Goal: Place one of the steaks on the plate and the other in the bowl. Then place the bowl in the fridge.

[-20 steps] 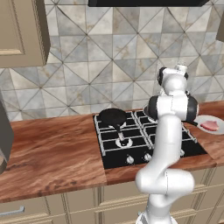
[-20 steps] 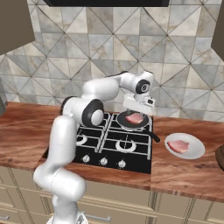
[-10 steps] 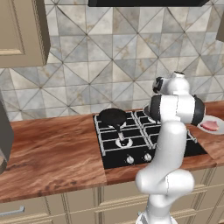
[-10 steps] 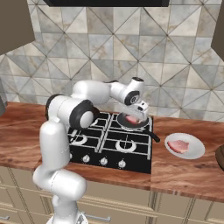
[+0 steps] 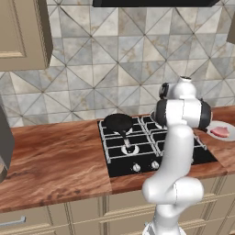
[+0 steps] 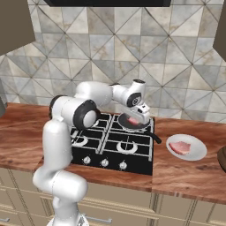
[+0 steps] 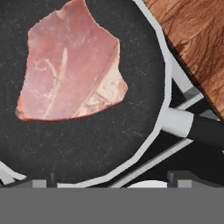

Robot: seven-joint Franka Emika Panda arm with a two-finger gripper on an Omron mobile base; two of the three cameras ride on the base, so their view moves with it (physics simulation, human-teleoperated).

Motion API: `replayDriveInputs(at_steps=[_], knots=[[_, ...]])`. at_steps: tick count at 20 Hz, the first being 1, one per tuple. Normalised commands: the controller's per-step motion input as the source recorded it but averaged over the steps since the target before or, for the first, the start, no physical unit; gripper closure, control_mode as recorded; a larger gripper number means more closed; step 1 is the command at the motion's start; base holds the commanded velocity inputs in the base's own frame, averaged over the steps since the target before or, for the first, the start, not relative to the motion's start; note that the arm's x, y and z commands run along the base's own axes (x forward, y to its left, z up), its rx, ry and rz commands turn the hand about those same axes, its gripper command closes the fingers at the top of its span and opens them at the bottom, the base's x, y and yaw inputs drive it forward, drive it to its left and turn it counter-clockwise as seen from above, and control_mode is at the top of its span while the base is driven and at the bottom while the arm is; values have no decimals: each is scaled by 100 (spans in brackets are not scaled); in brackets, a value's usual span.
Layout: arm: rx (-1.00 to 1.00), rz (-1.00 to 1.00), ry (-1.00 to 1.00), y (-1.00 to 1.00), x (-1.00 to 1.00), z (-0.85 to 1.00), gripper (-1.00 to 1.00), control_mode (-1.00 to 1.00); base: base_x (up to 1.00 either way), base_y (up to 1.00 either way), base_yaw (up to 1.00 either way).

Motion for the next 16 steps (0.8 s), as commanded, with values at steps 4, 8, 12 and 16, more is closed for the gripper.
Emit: replayDriveInputs(at_steps=[4, 8, 12, 16], knots=[[5, 0, 2, -15, 45, 2, -100, -100, 0, 0, 0], [0, 0, 0, -2, 36, -14, -100, -100, 0, 0, 0], [0, -1, 0, -8, 30, -25, -100, -100, 0, 0, 0], [0, -2, 0, -19, 20, -32, -100, -100, 0, 0, 0]])
